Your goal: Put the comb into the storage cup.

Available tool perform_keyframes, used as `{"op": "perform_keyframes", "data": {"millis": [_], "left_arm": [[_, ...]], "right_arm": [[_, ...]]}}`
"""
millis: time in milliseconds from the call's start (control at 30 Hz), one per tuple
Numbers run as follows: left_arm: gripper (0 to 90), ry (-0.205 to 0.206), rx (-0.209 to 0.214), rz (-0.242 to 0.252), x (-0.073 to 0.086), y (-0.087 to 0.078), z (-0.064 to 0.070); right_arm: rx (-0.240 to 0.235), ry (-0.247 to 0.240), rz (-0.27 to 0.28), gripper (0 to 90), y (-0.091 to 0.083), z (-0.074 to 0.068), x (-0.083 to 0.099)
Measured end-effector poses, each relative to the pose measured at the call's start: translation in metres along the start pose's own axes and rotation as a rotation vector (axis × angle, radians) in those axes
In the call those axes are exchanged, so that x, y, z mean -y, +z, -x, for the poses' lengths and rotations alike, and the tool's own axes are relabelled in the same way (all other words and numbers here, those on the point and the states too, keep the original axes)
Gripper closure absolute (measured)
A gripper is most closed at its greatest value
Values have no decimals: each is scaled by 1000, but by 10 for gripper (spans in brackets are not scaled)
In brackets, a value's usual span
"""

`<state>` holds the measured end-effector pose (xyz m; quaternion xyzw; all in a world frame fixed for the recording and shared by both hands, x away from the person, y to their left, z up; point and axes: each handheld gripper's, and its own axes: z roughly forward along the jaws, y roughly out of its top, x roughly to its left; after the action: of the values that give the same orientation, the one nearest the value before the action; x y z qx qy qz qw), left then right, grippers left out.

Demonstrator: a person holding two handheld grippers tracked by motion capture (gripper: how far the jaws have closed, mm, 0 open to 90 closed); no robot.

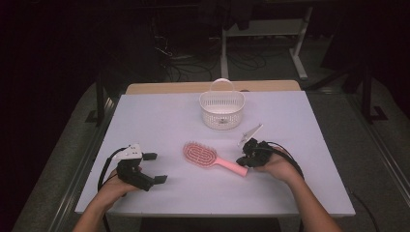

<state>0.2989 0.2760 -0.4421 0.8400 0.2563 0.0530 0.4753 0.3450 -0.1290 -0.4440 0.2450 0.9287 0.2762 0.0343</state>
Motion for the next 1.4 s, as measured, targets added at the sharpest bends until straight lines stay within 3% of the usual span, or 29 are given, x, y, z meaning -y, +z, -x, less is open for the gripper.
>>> {"op": "perform_keyframes", "data": {"millis": [267,400,667,967,1267,1333,1400], "left_arm": [[2,2,2,1,0,0,1],[2,4,1,-1,0,0,1],[2,3,1,-3,0,0,1],[3,4,5,-3,0,0,2],[3,-2,2,3,0,-2,2],[2,-4,2,2,0,-2,3],[2,-3,0,2,0,-1,3]], "right_arm": [[-17,-9,1,890,-3,-12,7],[-16,4,26,886,-6,-12,8],[32,78,158,550,-28,-16,17],[55,139,284,315,-44,-18,43],[108,190,374,109,-53,-20,66],[108,213,393,24,-52,-19,72],[95,242,409,1,-50,-19,77]]}}
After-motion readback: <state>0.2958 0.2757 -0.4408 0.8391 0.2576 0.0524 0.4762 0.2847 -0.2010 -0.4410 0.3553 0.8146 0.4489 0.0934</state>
